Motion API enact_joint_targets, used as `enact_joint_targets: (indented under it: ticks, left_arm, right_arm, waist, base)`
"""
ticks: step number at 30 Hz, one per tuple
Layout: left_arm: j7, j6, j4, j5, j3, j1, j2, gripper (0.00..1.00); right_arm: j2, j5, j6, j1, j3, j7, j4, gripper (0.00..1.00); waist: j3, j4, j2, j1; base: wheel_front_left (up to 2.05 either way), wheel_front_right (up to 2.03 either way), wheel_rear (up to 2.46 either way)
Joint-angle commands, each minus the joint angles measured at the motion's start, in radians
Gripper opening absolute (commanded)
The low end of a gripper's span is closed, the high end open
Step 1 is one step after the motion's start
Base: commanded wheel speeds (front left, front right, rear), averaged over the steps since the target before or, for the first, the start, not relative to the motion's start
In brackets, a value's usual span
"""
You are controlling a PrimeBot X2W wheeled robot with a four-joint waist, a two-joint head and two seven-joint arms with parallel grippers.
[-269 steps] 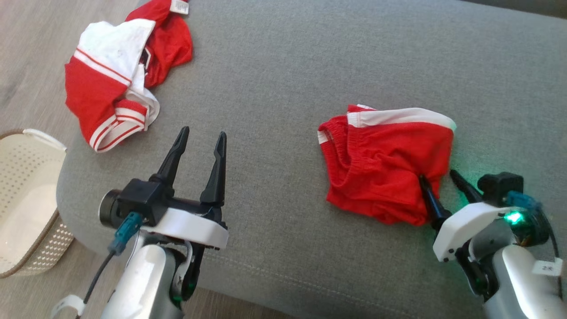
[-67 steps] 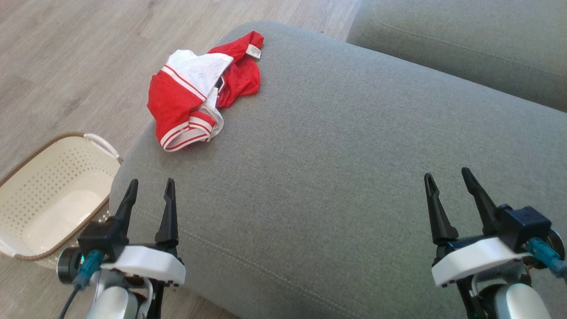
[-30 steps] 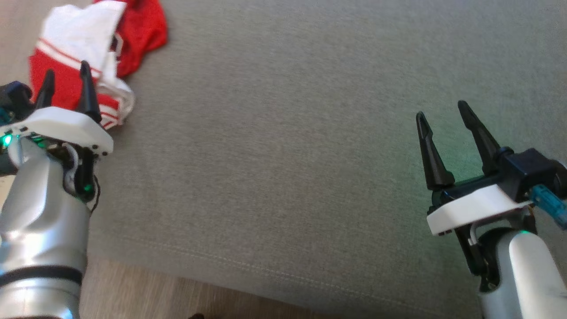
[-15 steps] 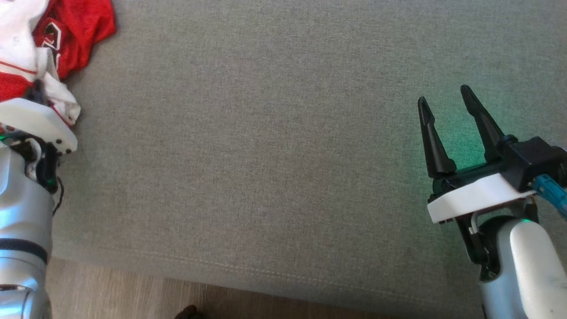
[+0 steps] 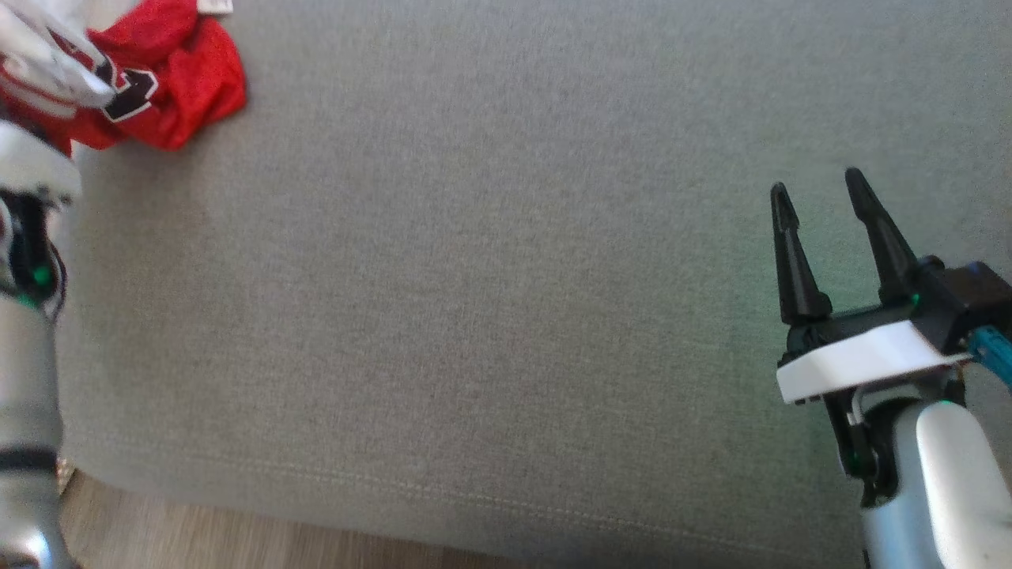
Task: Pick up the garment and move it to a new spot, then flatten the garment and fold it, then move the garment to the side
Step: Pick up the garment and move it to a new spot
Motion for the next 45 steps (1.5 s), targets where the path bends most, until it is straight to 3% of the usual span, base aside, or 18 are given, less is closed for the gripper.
enact_joint_targets:
  ticks: [1,7,14,23,28,35,45]
  left_arm:
    - [-0.012,0.006,-0.052,0.011,0.038,0.033,0.05,0.0]
    - [-0.012,0.029,-0.319,0.029,0.057,0.274,-0.006,0.0]
    - [0.035,0.068,-0.585,0.036,0.011,0.529,-0.081,0.0]
    - [0.139,0.099,-0.828,0.055,-0.081,0.713,-0.137,0.0]
    - [0.178,0.053,-0.859,0.074,-0.164,0.663,-0.141,0.0]
    - [0.195,-0.029,-0.812,0.099,-0.325,0.52,-0.205,0.0]
    - [0.163,-0.066,-0.692,0.08,-0.471,0.341,-0.273,0.0]
  right_arm:
    - [0.011,0.007,0.004,0.01,0.018,-0.011,-0.029,1.0]
    - [0.019,0.023,0.004,0.065,0.007,-0.031,0.0,1.0]
    - [0.023,0.031,0.004,0.131,-0.005,-0.037,0.013,1.0]
    - [0.024,0.067,0.004,0.154,0.008,-0.042,0.019,1.0]
    - [0.024,0.067,0.004,0.136,0.015,-0.041,0.012,1.0]
    - [0.025,0.068,0.004,0.079,0.049,-0.049,0.003,1.0]
    - [0.025,0.111,0.004,0.047,0.082,-0.1,0.044,1.0]
  waist:
    - [-0.048,-0.011,0.0,0.0]
    - [-0.142,-0.044,0.0,0.0]
    - [-0.214,-0.082,0.0,0.0]
    - [-0.248,-0.14,0.0,0.0]
    - [-0.217,-0.18,0.0,0.0]
    - [-0.14,-0.279,0.0,0.0]
    - [-0.046,-0.408,0.0,0.0]
  base:
    - [0.0,0.0,0.0]
    - [0.0,0.0,0.0]
    - [0.0,0.0,0.0]
    - [0.0,0.0,0.0]
    - [0.0,0.0,0.0]
    - [0.0,0.0,0.0]
    - [0.0,0.0,0.0]
